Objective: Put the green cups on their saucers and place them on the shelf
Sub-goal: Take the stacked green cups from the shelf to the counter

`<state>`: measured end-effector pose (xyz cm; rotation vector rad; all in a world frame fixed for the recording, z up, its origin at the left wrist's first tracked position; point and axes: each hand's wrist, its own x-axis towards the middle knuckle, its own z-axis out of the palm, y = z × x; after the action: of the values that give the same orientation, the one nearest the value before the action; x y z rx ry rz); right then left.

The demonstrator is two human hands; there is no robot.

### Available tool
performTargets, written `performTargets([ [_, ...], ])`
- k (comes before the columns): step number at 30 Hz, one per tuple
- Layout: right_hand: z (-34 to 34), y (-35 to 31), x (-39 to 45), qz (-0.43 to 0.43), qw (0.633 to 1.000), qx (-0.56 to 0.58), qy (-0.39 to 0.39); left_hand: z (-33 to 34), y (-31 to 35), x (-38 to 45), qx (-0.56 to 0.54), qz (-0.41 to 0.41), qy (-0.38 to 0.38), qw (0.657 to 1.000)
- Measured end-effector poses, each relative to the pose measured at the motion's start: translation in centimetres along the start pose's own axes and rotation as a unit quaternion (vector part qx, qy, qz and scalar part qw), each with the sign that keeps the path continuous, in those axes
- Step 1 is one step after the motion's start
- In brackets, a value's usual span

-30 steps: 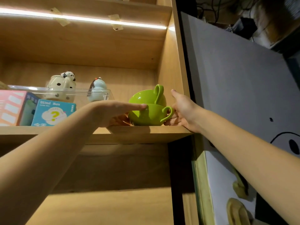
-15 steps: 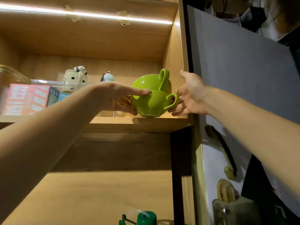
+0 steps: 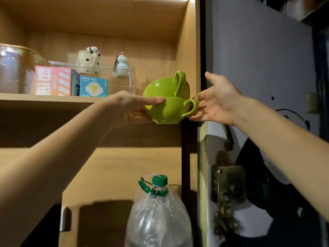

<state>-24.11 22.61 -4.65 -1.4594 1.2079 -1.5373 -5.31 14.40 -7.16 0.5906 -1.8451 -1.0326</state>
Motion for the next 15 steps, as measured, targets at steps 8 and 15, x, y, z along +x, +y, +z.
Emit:
performTargets([
  [8, 0.5, 9.6, -4.6, 0.055, 0.994, 0.092, 0.026, 4.0, -8.0, -6.0, -0.075, -0.034, 0.071, 0.994],
  [15, 1.0, 18.8, -9.6, 0.114, 0.974, 0.192, 0.04, 7.0, -16.2, -12.6, -0.055, -0.02, 0.063, 0.996],
])
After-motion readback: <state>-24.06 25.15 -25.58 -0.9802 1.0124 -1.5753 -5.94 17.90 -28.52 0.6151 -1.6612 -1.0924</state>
